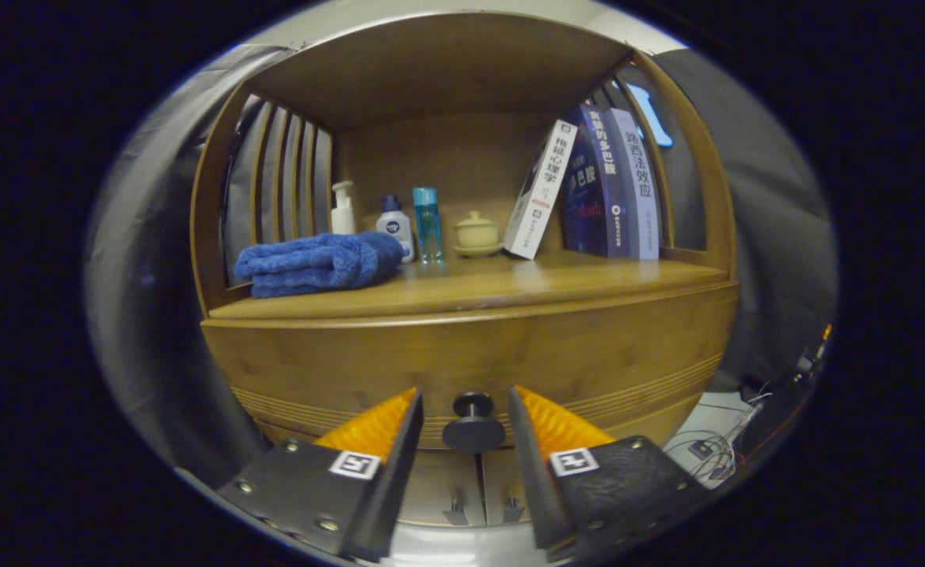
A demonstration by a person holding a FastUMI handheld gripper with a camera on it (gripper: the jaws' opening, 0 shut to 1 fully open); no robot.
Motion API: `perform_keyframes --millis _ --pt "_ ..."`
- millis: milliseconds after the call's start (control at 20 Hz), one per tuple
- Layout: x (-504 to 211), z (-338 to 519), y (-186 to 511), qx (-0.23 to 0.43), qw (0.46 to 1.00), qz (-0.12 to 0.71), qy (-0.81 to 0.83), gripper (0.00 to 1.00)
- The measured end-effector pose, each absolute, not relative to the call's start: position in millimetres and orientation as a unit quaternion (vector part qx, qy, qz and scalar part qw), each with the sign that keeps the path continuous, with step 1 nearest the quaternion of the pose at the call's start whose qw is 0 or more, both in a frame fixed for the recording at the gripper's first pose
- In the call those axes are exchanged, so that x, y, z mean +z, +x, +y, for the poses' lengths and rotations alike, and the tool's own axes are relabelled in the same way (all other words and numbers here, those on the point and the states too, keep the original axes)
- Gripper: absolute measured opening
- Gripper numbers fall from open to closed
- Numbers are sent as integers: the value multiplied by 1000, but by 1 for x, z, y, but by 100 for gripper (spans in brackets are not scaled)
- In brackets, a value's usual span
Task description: Pull open the drawer, take out the items inside it, and place them on the countertop above the cabinet.
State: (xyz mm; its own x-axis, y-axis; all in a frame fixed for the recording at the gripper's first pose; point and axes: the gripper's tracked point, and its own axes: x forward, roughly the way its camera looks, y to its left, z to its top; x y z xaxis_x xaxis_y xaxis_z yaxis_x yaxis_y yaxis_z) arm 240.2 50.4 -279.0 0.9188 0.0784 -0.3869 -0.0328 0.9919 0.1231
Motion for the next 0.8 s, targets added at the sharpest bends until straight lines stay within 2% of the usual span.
perform_keyframes --millis 250,450,550,800 --pt "-285 48 244 23 977 207 50 42" --pt "-285 48 242 7 976 211 58 35" --pt "-286 47 243 9 975 216 54 27" --pt "-281 46 218 14 974 222 44 27"
